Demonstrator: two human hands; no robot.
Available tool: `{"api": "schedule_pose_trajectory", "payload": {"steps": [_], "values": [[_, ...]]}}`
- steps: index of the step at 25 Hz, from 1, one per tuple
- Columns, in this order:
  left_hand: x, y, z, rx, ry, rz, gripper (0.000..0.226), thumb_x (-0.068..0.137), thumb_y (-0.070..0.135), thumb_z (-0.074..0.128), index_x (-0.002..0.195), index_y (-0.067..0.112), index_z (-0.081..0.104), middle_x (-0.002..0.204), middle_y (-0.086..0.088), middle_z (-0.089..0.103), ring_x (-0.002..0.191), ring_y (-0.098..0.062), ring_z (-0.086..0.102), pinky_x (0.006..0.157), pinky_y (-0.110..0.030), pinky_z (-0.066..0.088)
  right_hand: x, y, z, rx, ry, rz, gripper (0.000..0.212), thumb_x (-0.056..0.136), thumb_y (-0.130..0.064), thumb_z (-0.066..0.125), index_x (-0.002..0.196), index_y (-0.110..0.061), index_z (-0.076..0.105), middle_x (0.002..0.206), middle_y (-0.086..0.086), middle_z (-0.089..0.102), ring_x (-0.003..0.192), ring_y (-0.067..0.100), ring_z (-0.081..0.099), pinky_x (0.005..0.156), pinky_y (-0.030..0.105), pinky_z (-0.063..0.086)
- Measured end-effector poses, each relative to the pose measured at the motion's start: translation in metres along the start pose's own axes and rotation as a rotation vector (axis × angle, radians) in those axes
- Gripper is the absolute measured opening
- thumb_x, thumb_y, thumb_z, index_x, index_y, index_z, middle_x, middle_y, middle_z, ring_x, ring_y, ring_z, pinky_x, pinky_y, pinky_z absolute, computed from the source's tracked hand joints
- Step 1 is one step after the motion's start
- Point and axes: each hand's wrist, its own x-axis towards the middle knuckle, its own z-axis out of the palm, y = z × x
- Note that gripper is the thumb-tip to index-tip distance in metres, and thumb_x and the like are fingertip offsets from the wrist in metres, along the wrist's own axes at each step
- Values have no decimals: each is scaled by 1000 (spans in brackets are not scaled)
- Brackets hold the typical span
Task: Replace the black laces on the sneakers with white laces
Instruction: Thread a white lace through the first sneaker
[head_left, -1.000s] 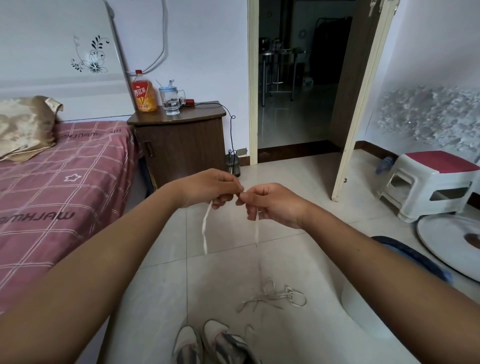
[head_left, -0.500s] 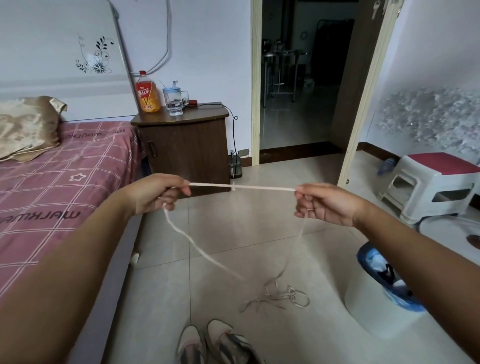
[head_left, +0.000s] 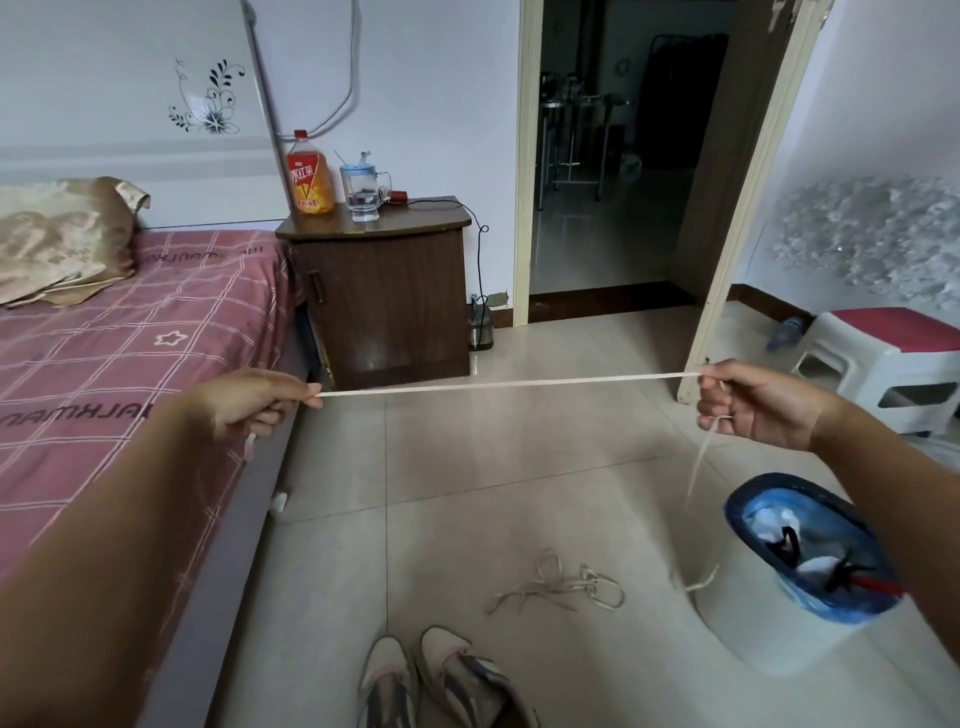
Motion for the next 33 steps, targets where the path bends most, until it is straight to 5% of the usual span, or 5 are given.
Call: {"api": "schedule_pose_trajectory", "payload": {"steps": [4, 7, 14, 19, 33], "values": [[-1, -23, -15, 279, 179, -90, 22, 88, 23, 62, 76, 5, 59, 46, 0, 30, 36, -13, 26, 40, -18, 26, -7, 15, -15, -20, 89, 51, 24, 79, -24, 53, 56, -17, 51, 51, -2, 37, 52, 13, 39, 57, 27, 51], [-4, -11, 26, 710, 183, 14, 20, 87, 24, 66, 94, 5, 67, 73, -12, 57, 59, -25, 54, 57, -31, 45, 8, 23, 26, -229, -22, 100, 23, 83, -20, 55, 62, -12, 51, 54, 2, 38, 57, 17, 37, 61, 29, 36], [-16, 34, 167, 195, -379, 248, 31, 97, 35, 48, 102, 8, 63, 63, 4, 53, 42, -7, 25, 39, -17, 22, 45, 21, 169, -599, -374, 56, 16, 89, -22, 60, 83, -12, 70, 58, 2, 44, 54, 12, 44, 54, 24, 37], [-13, 15, 153, 215, -450, 163, 28, 92, 34, 56, 84, 12, 71, 60, 4, 58, 45, -7, 35, 40, -17, 27, 46, 34, 176, -550, -313, 56, 16, 89, -25, 60, 82, -13, 69, 65, 1, 57, 63, 12, 56, 70, 29, 47], [19, -70, 31, -61, -29, -110, 23, 93, 25, 56, 85, 5, 63, 56, 2, 40, 39, -5, 26, 31, -15, 20, 40, 74, 92, -288, -176, 183, 17, 91, -16, 55, 79, -7, 63, 76, 8, 65, 81, 21, 63, 91, 32, 44]]}}
